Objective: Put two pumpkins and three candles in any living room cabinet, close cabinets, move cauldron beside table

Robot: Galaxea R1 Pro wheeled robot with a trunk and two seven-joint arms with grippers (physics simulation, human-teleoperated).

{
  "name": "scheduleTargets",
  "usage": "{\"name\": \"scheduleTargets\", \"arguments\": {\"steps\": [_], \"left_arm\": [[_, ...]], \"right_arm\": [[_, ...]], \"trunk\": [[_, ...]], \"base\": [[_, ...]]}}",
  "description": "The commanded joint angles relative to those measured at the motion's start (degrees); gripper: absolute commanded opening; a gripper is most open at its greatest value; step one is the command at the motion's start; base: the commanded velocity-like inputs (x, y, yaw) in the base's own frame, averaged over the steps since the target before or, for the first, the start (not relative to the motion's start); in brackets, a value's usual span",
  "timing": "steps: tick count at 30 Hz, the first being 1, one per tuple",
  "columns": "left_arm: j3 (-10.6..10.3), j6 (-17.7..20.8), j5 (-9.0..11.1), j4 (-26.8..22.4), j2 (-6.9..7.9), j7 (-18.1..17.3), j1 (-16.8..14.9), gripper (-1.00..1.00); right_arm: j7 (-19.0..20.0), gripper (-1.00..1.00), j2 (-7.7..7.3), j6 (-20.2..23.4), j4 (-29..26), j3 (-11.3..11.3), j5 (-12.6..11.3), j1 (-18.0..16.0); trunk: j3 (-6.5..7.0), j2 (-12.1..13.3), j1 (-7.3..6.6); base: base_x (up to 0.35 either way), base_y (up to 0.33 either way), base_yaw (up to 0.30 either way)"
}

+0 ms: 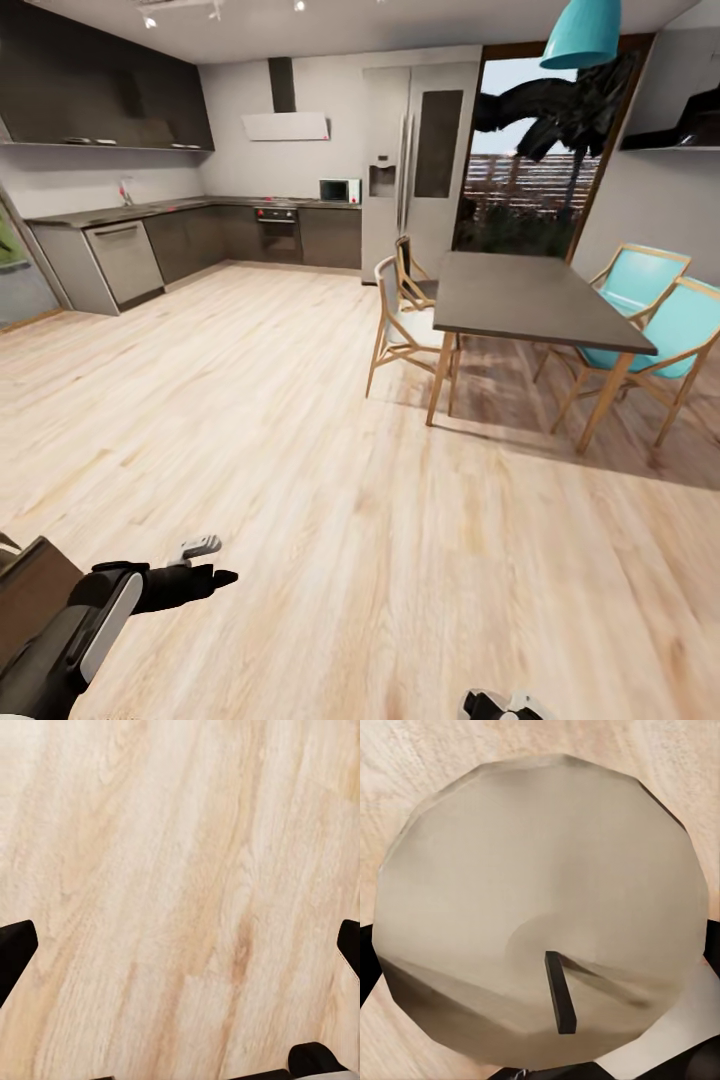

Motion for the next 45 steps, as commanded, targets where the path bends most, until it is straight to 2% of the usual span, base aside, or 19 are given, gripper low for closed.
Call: {"name": "scheduleTargets", "arguments": {"steps": [1, 13, 21, 33, 37, 39, 42, 45], "left_arm": [[0.00, 0.00, 0.00, 0.00, 0.01, 0.00, 0.00, 1.00], [0.00, 0.00, 0.01, 0.00, -0.02, 0.00, -0.02, 1.00], [0.00, 0.00, 0.00, 0.00, 0.01, 0.00, -0.02, 1.00], [0.08, 0.07, 0.02, 0.00, 0.02, -0.07, -0.02, 1.00], [0.12, 0.14, 0.08, 0.00, 0.01, -0.16, -0.02, 1.00], [0.15, 0.16, 0.09, 0.00, 0.02, -0.17, -0.02, 1.00], [0.17, 0.24, 0.09, 0.00, 0.02, -0.13, -0.02, 1.00], [0.21, 0.29, 0.12, 0.00, 0.03, -0.15, -0.02, 1.00]], "right_arm": [[-0.03, -1.00, 0.03, -0.08, 0.00, 0.03, -0.04, -0.01], [-0.22, -1.00, 0.22, -0.01, 0.00, 0.20, 0.03, -0.01], [-0.23, -1.00, 0.29, 0.01, -0.10, 0.38, 0.05, -0.01], [-0.23, -1.00, 0.32, 0.10, -0.17, 0.39, 0.05, -0.01], [-0.23, -1.00, 0.32, 0.10, -0.17, 0.53, 0.05, -0.01], [-0.27, -1.00, 0.32, 0.10, -0.18, 1.32, 0.09, -0.01], [-0.61, -1.00, 0.32, 0.07, -0.11, 4.41, 0.07, -0.09], [-1.15, -1.00, 0.32, 0.07, -0.10, 5.61, 0.05, -0.16]], "trunk": [[0.00, 0.00, 0.00], [0.00, 0.00, 0.00], [0.00, 0.00, 0.00], [0.00, 0.00, 0.00], [0.72, 1.60, -0.88], [1.08, 2.41, -1.32], [1.60, 3.61, -1.98], [1.92, 4.41, -2.42]], "base": [[0.160, -0.225, 0.289], [0.046, -0.211, 0.289], [0.178, -0.191, 0.289], [0.037, -0.020, 0.289], [0.000, 0.000, 0.289], [0.000, 0.000, 0.289], [0.000, 0.000, 0.289], [0.000, 0.000, 0.289]]}}
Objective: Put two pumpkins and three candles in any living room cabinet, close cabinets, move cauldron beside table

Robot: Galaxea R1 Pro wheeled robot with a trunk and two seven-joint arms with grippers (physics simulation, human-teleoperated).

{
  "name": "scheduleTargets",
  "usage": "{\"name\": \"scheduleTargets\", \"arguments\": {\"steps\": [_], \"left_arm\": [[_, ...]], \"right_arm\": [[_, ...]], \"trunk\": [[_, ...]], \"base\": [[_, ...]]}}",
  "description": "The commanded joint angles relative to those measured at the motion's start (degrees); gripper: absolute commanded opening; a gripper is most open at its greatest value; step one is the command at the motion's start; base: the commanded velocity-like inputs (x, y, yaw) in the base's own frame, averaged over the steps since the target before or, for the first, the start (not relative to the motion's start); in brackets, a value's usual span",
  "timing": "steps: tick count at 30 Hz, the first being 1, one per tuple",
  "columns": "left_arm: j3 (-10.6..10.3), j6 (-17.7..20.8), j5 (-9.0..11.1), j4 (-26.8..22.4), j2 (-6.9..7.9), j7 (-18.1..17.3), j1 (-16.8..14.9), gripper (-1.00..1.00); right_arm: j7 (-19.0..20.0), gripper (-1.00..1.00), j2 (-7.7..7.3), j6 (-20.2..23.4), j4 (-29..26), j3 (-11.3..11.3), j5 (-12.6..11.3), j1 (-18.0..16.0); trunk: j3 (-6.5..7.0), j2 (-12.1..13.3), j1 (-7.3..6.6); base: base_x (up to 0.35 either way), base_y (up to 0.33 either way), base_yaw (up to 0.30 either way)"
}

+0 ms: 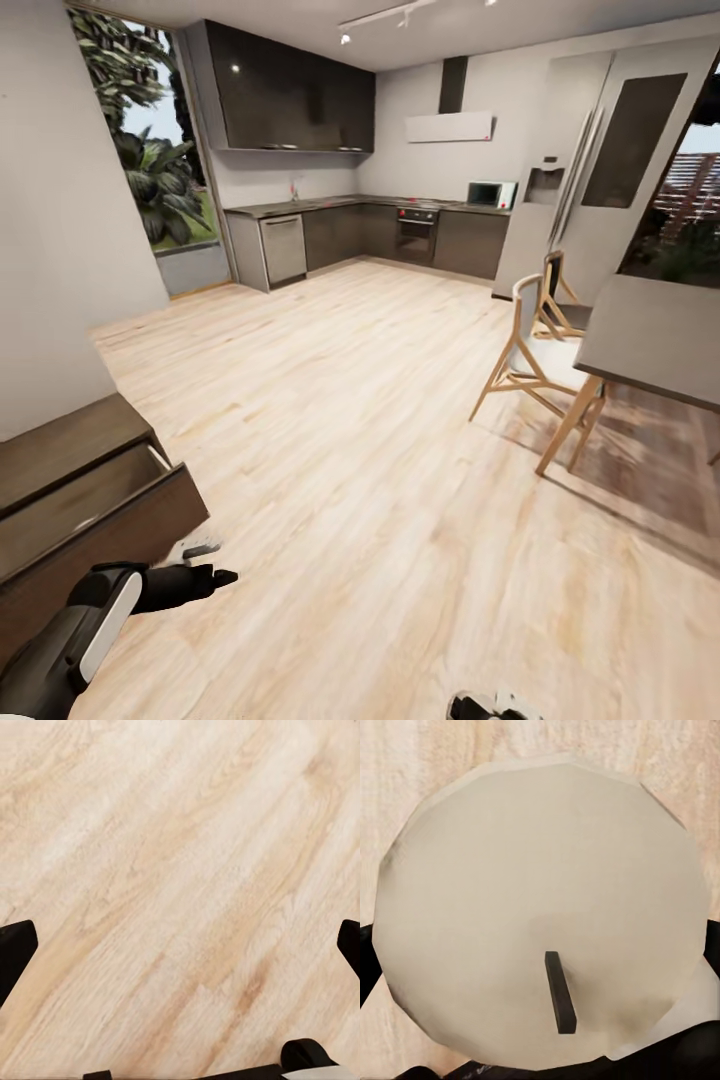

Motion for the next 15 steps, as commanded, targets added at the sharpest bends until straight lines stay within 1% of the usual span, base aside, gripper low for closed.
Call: {"name": "scheduleTargets", "arguments": {"steps": [1, 6, 8, 12, 15], "left_arm": [[0.05, -0.01, 0.04, 0.00, 0.00, -0.01, 0.00, 1.00], [0.18, -0.07, 0.16, 0.04, 0.00, -0.01, 0.00, 1.00], [0.12, -0.08, 0.07, 0.07, 0.00, 0.00, 0.00, 1.00], [0.07, -0.11, -0.02, 0.08, 0.00, 0.04, 0.00, 1.00], [0.06, -0.11, -0.04, 0.08, -0.01, 0.04, 0.00, 1.00]], "right_arm": [[-0.09, -1.00, 0.00, -0.08, 0.00, 0.19, -0.06, -0.01], [-0.22, -1.00, 0.00, -0.06, 0.00, 0.51, -0.06, -0.07], [-0.23, -1.00, 0.00, -0.06, -0.04, 0.56, -0.03, -0.10], [-0.25, -1.00, 0.06, -0.06, -0.12, 0.59, 0.02, -0.12], [-0.29, -1.00, 0.34, 0.00, -0.16, 0.64, 0.38, -0.12]], "trunk": [[-0.02, 0.00, 0.00], [-0.11, 0.00, 0.00], [-0.15, 0.00, 0.00], [-0.23, 0.00, 0.00], [-0.28, 0.00, 0.00]], "base": [[0.000, 0.000, 0.289], [0.001, 0.000, 0.289], [0.104, 0.000, 0.289], [0.259, -0.010, 0.289], [0.278, -0.094, 0.289]]}}
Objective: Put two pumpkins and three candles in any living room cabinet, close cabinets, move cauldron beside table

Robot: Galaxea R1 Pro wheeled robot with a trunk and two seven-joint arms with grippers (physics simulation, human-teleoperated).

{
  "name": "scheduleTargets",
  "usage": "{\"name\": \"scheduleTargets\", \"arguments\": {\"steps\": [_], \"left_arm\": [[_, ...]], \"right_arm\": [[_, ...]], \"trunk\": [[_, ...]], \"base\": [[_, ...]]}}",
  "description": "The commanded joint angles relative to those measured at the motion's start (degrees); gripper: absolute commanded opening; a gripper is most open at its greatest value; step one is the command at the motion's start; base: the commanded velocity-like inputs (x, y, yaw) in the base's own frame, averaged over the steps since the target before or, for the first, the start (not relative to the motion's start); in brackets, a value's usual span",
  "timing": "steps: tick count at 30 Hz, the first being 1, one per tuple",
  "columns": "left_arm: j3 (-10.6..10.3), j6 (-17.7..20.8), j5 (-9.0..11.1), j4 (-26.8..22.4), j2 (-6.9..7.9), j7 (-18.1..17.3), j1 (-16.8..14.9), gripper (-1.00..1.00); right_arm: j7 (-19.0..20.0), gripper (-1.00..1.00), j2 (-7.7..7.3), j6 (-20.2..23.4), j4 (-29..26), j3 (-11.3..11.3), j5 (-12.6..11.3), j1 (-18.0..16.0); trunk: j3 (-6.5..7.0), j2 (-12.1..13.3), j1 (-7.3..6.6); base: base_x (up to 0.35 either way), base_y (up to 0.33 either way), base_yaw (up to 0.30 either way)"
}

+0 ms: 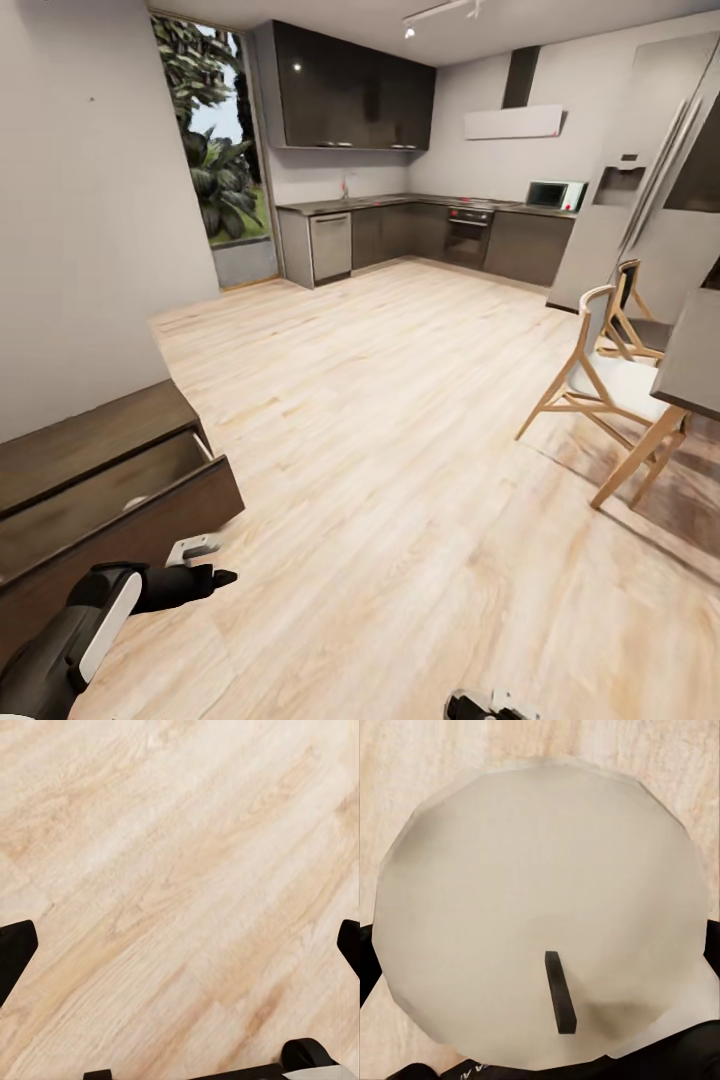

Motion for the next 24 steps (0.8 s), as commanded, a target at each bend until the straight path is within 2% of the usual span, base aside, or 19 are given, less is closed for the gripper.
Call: {"name": "scheduleTargets", "arguments": {"steps": [1, 7, 11, 21, 24], "left_arm": [[0.00, 0.00, 0.00, 0.00, 0.00, 0.01, 0.00, 1.00], [0.00, 0.00, 0.04, 0.01, -0.06, -0.05, 0.00, 1.00], [0.00, 0.00, 0.12, -0.03, -0.02, -0.06, 0.00, 1.00], [0.09, 0.23, 0.09, 0.01, -0.08, 0.02, 0.00, 1.00], [0.09, 0.30, 0.09, 0.01, -0.08, 0.02, 0.02, 1.00]], "right_arm": [[-0.02, -1.00, 0.10, -0.07, 0.01, -0.02, 0.54, 0.00], [-0.11, -1.00, 1.12, 0.02, 0.07, -0.08, 5.49, -0.04], [-0.12, -1.00, 1.44, 0.10, 0.07, -0.08, 6.01, -0.08], [-0.12, -1.00, 1.57, 0.17, 0.07, -0.09, 6.09, -0.18], [-0.57, -1.00, 2.36, 0.74, 0.00, -0.06, 6.15, -0.21]], "trunk": [[-0.02, 0.00, 0.00], [-0.15, 0.00, 0.00], [-0.25, 0.00, 0.00], [1.27, 4.01, -2.20], [1.71, 5.21, -2.86]], "base": [[0.185, -0.118, 0.289], [0.058, -0.043, 0.289], [0.004, -0.003, 0.289], [0.000, 0.000, 0.289], [0.000, 0.000, 0.286]]}}
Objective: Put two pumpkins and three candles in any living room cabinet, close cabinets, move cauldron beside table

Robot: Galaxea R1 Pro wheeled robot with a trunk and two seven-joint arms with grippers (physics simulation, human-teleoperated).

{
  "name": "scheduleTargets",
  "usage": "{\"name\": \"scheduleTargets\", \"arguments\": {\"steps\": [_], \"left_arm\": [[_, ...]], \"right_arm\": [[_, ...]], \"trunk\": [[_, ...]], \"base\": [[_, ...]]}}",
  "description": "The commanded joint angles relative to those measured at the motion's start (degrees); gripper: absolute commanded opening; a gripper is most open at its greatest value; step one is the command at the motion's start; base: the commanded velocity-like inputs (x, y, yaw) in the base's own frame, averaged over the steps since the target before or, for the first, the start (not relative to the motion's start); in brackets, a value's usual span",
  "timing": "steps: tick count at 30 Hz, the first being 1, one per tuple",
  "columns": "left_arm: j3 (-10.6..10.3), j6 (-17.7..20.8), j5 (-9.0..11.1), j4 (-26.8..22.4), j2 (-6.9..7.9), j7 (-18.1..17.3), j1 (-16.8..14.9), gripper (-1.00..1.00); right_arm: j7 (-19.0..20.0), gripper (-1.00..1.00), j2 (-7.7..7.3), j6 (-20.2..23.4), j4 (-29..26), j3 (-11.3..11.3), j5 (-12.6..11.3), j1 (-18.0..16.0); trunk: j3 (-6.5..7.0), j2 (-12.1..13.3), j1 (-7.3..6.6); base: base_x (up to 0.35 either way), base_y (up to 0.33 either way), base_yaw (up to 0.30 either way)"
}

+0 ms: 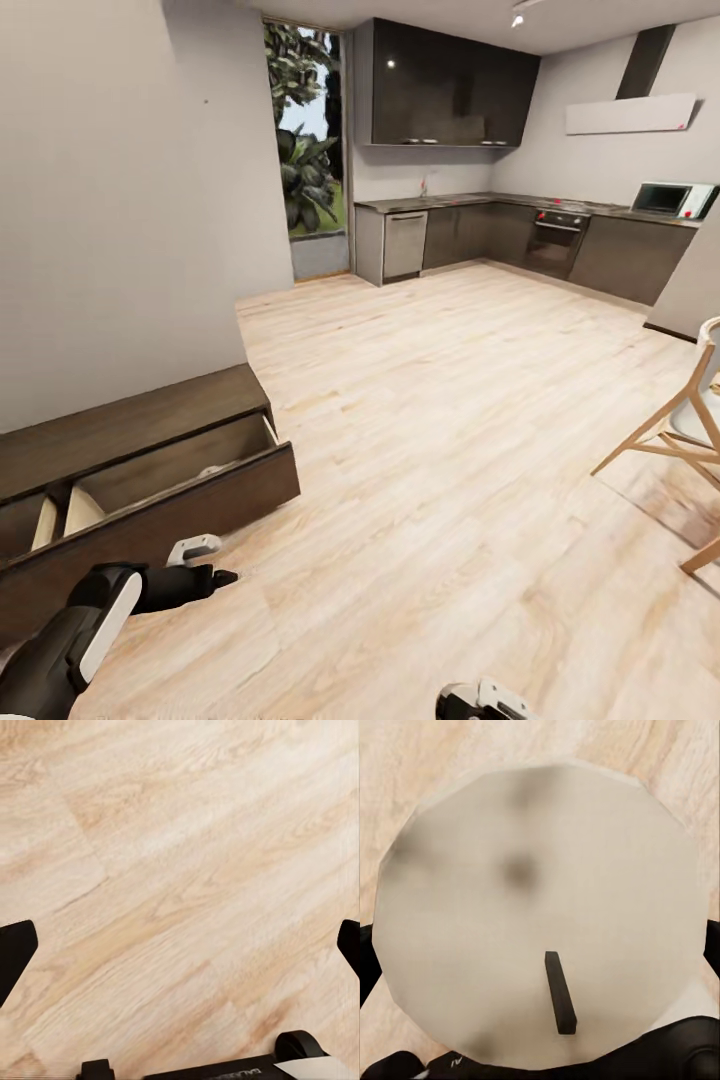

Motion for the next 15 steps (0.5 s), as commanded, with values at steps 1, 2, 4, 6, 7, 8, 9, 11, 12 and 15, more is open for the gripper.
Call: {"name": "scheduleTargets", "arguments": {"steps": [1, 2, 4, 6, 7, 8, 9, 11, 12, 15], "left_arm": [[-0.03, 0.02, -0.02, 0.00, 0.00, 0.00, 0.00, 1.00], [-0.05, 0.03, -0.02, 0.00, 0.00, 0.00, 0.00, 1.00], [-0.07, 0.09, -0.02, 0.03, 0.00, 0.23, -0.01, 1.00], [-0.03, 0.12, 0.01, 0.06, 0.00, 2.09, -0.01, 1.00], [-0.03, 0.13, 0.08, 0.07, -0.05, 3.81, -0.01, 1.00], [-0.02, 0.13, 0.17, 0.08, -0.27, 5.88, 0.00, 1.00], [0.04, 0.13, 0.25, 0.08, -0.77, 8.27, 0.00, 1.00], [0.27, 0.18, 0.36, 0.09, -2.20, 13.27, -0.01, 1.00], [0.33, 0.20, 0.38, 0.09, -2.55, 14.64, -0.01, 1.00], [0.42, 0.26, 0.45, 0.09, -2.96, 16.34, -0.01, 1.00]], "right_arm": [[-0.64, -1.00, 0.25, 0.70, -0.01, -0.01, 0.14, -0.06], [-1.57, -1.00, 0.52, 1.69, -0.05, -0.01, 0.15, -0.09], [-4.20, -1.00, 1.12, 3.61, -0.23, -0.01, 0.17, -0.13], [-7.07, -1.00, 1.78, 4.74, -0.51, 0.01, 0.17, -0.19], [-8.24, -1.00, 2.00, 5.14, -0.83, 0.04, 0.17, -0.21], [-9.11, -1.00, 2.15, 5.75, -1.46, 0.05, 0.18, -0.22], [-9.71, -1.00, 2.24, 7.31, -2.73, 0.11, 0.18, -0.25], [-10.67, -1.00, 2.35, 13.95, -7.75, 0.58, 0.19, -0.54], [-11.23, -1.00, 2.37, 16.86, -10.20, 0.68, 0.22, -0.80], [-14.05, -1.00, 2.53, 22.77, -15.73, 0.85, 0.15, -2.53]], "trunk": [[0.15, 0.42, -0.23], [0.29, 0.82, -0.45], [0.58, 1.62, -0.89], [0.86, 2.42, -1.33], [1.00, 2.82, -1.54], [1.14, 3.22, -1.76], [1.28, 3.62, -1.98], [1.57, 4.43, -2.42], [1.70, 4.83, -2.64], [2.10, 6.03, -3.30]], "base": [[0.000, 0.000, 0.281], [0.000, 0.000, 0.279], [0.000, 0.000, 0.278], [0.000, 0.000, 0.276], [0.000, 0.000, 0.276], [0.000, 0.000, 0.275], [0.000, 0.000, 0.275], [0.000, 0.000, 0.271], [0.000, 0.000, 0.264], [0.000, 0.000, 0.254]]}}
